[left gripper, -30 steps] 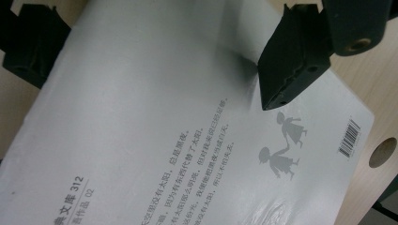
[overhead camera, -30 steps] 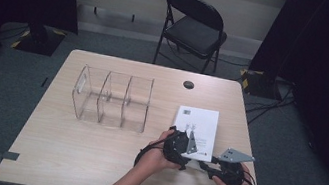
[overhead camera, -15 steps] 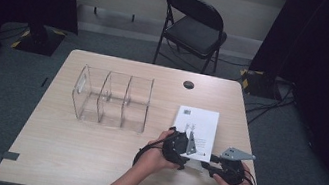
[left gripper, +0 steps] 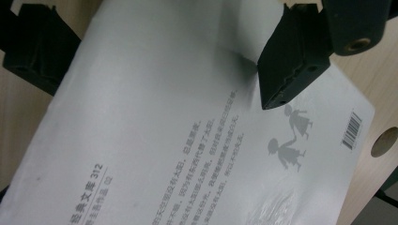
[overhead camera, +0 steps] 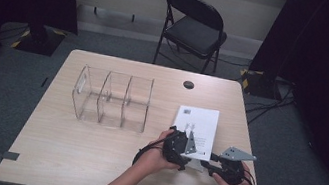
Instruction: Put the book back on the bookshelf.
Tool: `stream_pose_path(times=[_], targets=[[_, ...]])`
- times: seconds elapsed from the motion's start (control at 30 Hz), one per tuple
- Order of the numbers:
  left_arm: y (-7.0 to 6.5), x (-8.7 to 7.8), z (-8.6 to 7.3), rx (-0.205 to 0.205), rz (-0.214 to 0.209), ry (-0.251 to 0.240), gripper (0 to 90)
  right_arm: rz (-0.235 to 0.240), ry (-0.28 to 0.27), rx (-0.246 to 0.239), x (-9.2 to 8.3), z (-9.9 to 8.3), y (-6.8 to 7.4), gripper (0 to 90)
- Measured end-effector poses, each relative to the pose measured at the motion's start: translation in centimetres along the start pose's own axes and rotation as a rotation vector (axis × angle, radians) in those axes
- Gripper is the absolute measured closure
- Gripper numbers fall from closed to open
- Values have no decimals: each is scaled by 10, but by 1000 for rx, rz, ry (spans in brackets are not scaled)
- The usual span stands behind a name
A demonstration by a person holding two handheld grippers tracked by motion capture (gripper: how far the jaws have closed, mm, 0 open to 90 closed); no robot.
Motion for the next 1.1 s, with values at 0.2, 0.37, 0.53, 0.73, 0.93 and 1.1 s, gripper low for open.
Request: stream_pose_path(times=[0.2,0.37,0.53,0.73,0.93,1.1], targets=[[-3,7,6,3,9,-1,83,-1,-3,8,0,0,0,578],[-5,13,6,26,28,-12,34,-3,-3,2,0,1,0,577],[-4,19,7,21,49,-14,0,-6,-6,-5,-1,2,1,578],[-1,16,6,46,60,-9,57,5,-8,0,0,2,1,578],[-2,12,4,92,67,-24,133,0,2,-13,0,2,3,543],[-4,10,2,127,74,-22,186,-13,6,-47,3,3,4,471]])
Point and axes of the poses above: each handheld gripper's, and its own axes: x roughly forward along the jaws, z roughly out of its top, y roughly to its left, the point moved 2 cm from there along x, roughly forward along the jaws, and after that the axes turned 8 degrees about -x, right-handed, at the moved point
